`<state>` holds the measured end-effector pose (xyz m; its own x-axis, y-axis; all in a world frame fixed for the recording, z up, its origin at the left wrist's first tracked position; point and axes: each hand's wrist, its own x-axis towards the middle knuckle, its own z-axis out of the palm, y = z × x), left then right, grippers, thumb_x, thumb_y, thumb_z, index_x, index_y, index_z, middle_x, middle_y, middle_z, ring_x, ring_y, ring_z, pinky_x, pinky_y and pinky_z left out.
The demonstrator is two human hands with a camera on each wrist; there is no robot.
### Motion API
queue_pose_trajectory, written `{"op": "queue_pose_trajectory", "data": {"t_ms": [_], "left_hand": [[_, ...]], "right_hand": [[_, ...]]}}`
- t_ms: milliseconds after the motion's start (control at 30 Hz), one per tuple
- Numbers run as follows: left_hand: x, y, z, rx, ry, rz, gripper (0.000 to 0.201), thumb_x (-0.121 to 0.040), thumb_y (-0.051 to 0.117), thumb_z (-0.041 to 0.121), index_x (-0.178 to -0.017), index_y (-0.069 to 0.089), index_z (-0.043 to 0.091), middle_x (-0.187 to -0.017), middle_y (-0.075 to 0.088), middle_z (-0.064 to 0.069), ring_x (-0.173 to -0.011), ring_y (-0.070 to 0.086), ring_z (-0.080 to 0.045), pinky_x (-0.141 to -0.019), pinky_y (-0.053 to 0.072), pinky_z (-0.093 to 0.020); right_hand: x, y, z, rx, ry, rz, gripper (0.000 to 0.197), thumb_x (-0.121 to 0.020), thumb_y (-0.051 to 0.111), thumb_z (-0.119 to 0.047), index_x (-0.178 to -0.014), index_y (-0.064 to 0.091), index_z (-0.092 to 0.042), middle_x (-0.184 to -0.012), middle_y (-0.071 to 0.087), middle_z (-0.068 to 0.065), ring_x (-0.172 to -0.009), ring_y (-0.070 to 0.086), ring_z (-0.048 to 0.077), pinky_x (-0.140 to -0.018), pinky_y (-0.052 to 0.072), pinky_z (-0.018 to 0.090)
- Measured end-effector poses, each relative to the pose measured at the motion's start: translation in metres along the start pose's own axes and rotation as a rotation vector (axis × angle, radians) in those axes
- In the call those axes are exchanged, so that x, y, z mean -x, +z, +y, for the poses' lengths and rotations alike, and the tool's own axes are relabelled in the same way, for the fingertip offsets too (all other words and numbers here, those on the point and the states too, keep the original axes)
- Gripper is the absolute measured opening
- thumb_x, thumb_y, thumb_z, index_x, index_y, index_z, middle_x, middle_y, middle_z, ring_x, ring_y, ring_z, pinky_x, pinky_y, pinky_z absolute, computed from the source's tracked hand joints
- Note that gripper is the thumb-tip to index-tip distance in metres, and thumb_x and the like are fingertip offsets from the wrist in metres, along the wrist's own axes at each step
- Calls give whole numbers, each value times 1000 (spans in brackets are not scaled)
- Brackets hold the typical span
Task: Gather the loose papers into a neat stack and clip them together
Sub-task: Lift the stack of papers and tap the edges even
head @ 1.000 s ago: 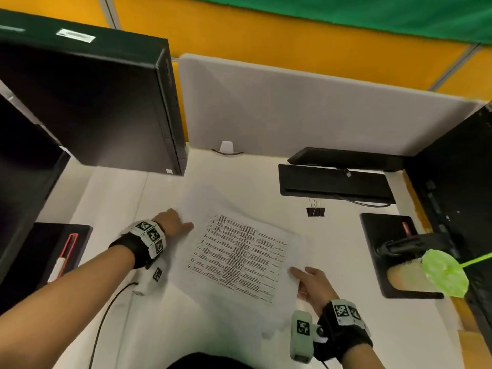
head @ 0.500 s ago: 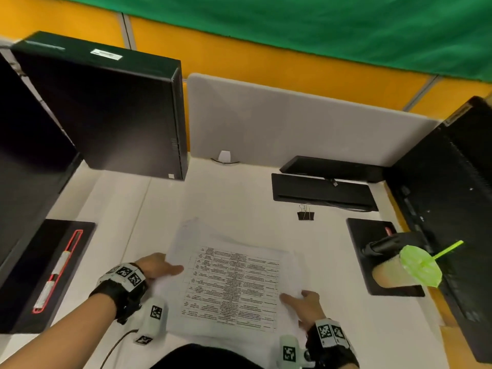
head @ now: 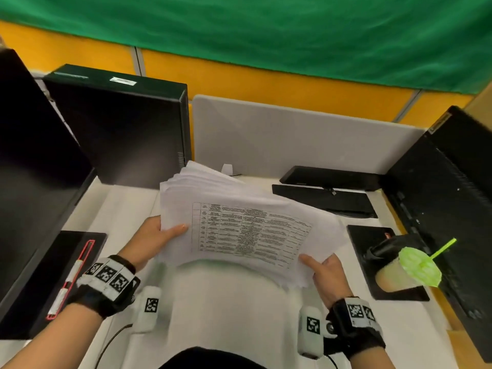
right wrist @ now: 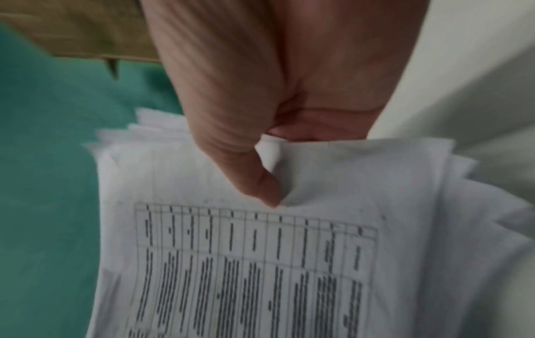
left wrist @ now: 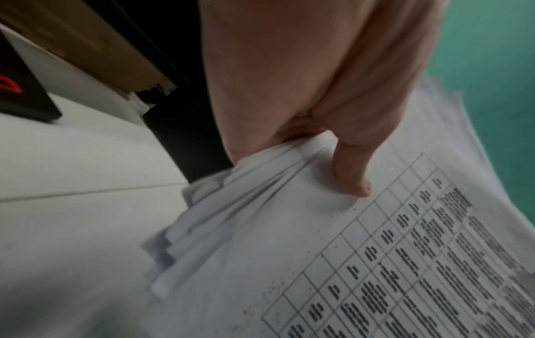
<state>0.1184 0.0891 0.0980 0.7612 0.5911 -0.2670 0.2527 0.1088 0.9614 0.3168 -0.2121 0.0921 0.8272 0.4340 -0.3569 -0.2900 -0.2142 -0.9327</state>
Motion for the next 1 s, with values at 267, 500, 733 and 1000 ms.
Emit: {"op": "queue_pose_trajectory", "data": {"t_ms": [267,500,733,1000], "left_hand": [[2,15,-28,77,-28,9,71,-43,88,41,-108,67,20,-108,74,-3,-104,66,-19,-80,52,-29],[3,16,-11,161,98,87,57,-58,86,27,-111,65,23,-108,73,-3,-99,69,-16,-86,53,-34],[13,11,2,110,227,132,19,-84,64,34,-100,68,24,-97,73,2,-97,64,-16,-72,51,-16],[0,14,21,50,321,296,10,-85,61,8,-84,68,15,-78,70,1,-80,64,-11,-73,50,-11]], "right_hand": [[-16,12,13,169,53,16,39,-78,62,7,-113,58,-10,-102,67,10,-103,62,32,-69,50,30],[-13,2,-4,186,-82,-2,28,-80,66,2,-101,63,-16,-93,69,4,-86,65,17,-65,49,26],[-11,-15,5,226,-109,-85,38,-81,64,6,-107,61,-22,-102,68,3,-98,62,19,-75,49,24],[-13,-10,18,210,-85,-89,36,-77,76,-9,-111,67,-14,-106,73,7,-100,68,20,-92,52,39]]}}
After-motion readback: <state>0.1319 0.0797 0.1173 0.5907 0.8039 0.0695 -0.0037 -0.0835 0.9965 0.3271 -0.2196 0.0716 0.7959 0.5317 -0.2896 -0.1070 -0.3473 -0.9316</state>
